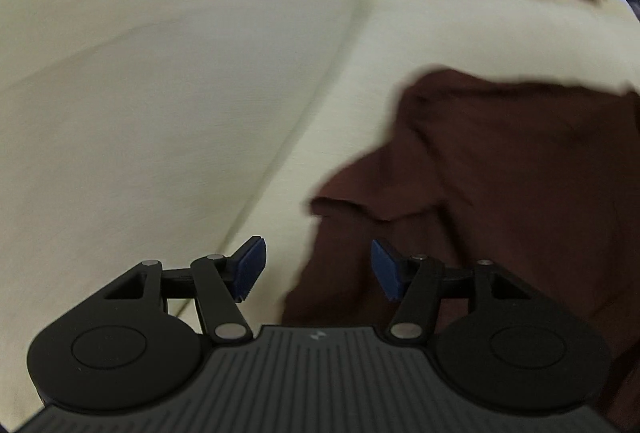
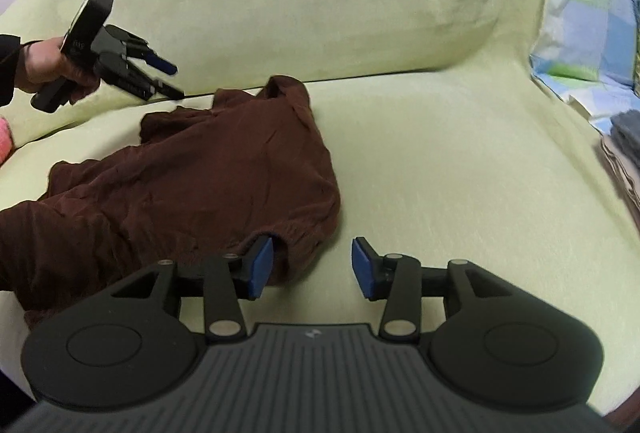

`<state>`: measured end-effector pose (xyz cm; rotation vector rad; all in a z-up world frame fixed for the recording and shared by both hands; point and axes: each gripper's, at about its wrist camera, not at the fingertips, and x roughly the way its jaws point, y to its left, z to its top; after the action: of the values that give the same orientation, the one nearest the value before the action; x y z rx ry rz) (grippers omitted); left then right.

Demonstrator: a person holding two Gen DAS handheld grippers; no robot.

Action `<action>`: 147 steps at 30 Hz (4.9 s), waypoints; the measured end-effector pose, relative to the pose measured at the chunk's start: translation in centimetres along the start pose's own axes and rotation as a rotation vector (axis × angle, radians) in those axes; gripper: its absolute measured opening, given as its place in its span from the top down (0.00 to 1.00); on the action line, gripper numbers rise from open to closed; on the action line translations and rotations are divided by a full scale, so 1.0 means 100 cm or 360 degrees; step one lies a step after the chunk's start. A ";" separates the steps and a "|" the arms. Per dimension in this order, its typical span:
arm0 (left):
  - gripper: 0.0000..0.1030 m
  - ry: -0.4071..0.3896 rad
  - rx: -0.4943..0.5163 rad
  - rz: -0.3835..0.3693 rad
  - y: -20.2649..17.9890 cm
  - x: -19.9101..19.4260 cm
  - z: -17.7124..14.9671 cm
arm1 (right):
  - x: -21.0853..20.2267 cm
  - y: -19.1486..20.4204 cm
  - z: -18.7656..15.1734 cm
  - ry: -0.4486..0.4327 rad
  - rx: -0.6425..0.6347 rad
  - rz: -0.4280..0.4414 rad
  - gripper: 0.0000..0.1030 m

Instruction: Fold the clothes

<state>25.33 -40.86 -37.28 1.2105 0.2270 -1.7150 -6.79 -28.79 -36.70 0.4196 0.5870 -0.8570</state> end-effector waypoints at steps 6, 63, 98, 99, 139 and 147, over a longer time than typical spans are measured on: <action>0.42 -0.0027 0.0060 -0.0049 -0.015 0.042 0.027 | 0.003 -0.010 0.000 -0.0014 0.0046 -0.0062 0.48; 0.46 -0.0101 -0.1065 0.0317 -0.101 -0.204 -0.218 | -0.035 0.009 -0.026 -0.0007 0.0203 -0.0022 0.74; 0.44 -0.0199 -0.1118 0.0276 -0.148 -0.252 -0.268 | -0.007 0.236 -0.125 0.0212 -0.1338 -0.0094 0.86; 0.44 -0.0191 -0.1111 0.0273 -0.147 -0.249 -0.269 | -0.007 0.235 -0.124 0.0219 -0.1330 -0.0086 0.87; 0.89 -0.0056 -0.1321 -0.0040 0.030 -0.148 -0.239 | -0.054 0.211 -0.112 0.0445 -0.1362 -0.0087 0.92; 0.54 -0.0067 -0.1518 0.0067 0.036 -0.167 -0.283 | -0.056 0.206 -0.108 0.0416 -0.1302 -0.0108 0.92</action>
<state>45.77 -14.93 -36.40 0.4586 0.8686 -1.3116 3.47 -7.31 -39.10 -0.2420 1.1323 -0.5610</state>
